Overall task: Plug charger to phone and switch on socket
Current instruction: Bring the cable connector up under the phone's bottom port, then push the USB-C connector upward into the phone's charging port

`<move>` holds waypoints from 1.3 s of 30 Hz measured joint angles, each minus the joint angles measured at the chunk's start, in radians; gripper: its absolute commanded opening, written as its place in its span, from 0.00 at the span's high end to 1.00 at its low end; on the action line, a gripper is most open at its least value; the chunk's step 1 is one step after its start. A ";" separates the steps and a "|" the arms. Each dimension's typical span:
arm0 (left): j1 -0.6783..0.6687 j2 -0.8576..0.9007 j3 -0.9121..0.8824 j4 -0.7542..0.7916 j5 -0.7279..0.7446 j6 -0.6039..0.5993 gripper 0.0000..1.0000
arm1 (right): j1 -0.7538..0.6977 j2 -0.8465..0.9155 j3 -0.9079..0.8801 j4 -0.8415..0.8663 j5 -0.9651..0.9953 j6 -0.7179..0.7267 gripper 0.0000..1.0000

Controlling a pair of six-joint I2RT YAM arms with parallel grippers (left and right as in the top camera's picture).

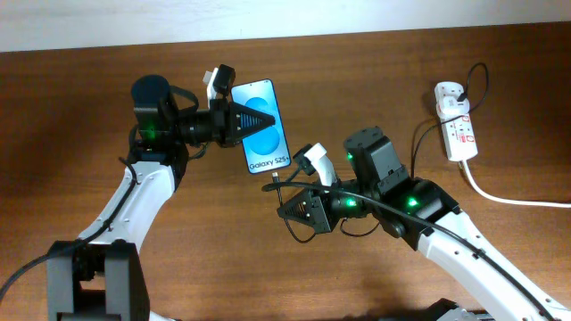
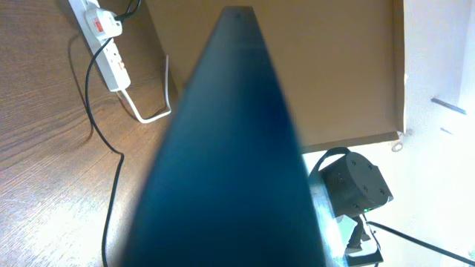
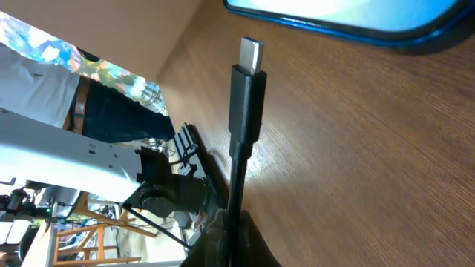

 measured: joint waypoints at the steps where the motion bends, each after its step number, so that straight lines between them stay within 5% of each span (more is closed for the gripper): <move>1: -0.002 0.000 0.000 0.000 0.000 -0.001 1.00 | 0.000 0.000 0.000 0.000 0.000 0.000 0.96; 39: -0.008 0.000 0.000 0.000 -0.030 -0.072 1.00 | 0.000 0.000 0.000 -0.002 0.006 0.083 0.96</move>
